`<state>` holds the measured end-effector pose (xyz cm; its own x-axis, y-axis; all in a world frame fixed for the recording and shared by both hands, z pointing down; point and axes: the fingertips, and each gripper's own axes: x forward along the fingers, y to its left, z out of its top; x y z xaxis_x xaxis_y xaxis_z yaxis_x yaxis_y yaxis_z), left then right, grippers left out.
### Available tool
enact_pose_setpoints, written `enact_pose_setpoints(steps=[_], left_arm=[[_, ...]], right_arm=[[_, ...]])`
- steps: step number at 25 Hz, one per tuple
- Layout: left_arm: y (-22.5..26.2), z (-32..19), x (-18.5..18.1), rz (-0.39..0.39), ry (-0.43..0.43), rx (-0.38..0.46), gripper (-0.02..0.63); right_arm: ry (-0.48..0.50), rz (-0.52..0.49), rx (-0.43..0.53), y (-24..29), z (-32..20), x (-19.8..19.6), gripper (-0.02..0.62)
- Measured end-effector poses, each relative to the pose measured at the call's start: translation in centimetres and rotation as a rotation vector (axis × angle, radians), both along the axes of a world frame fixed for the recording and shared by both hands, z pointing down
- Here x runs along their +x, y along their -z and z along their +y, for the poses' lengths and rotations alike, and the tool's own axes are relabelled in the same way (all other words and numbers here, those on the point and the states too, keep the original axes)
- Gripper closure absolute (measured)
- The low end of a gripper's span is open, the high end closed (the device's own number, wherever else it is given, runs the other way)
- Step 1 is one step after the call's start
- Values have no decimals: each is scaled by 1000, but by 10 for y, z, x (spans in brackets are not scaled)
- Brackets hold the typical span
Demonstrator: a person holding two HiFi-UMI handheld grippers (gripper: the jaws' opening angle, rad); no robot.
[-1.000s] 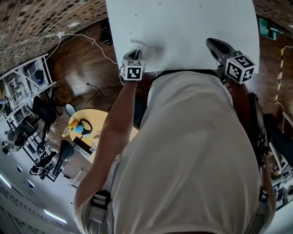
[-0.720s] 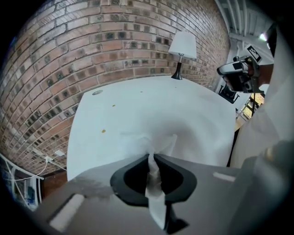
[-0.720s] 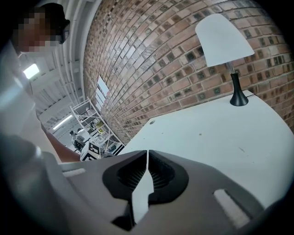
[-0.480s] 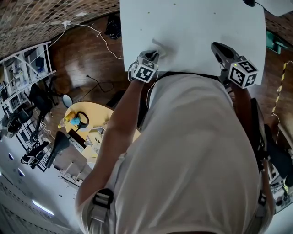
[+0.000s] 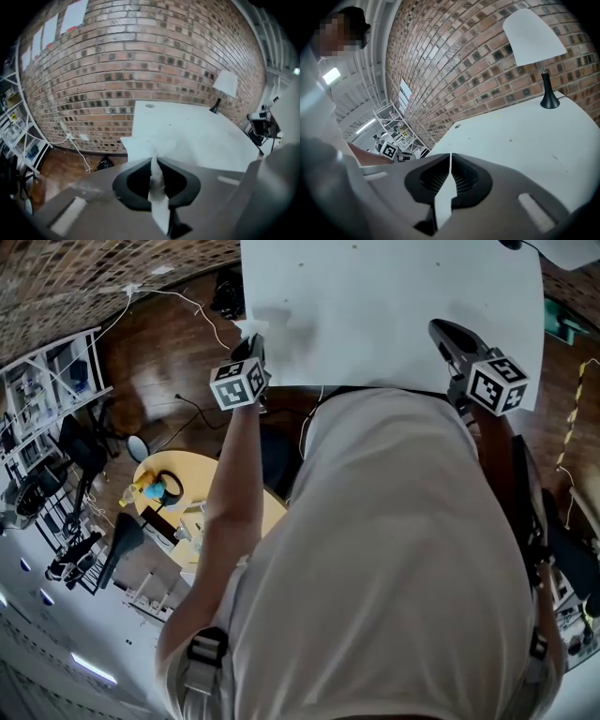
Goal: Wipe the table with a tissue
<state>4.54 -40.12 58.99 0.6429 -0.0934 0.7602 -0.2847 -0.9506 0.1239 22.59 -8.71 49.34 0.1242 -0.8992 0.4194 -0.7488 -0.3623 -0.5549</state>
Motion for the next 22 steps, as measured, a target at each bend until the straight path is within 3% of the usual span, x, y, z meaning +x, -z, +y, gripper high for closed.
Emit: enact_pose_setpoints(steps=[3,6,11,16,22], left_arm=[[17,-24,7,56,90,-26,583],[15,-32,15,71,111,-46,583],[-8,-1,44,13,16,-79,581],[-11,12,77,-23,-100,-9,581],[-20,-18,98,-69,-105,49,583]], right_arm=[[-2,1,3,-1,-2,5,578],[-5,-5,6,-4,-6,4,577],[-17,-24,9,-6,-8,-4,577],[-40,-43,46,7,-16,-3,577],[-78,-56,32,8,-5,-3,577]])
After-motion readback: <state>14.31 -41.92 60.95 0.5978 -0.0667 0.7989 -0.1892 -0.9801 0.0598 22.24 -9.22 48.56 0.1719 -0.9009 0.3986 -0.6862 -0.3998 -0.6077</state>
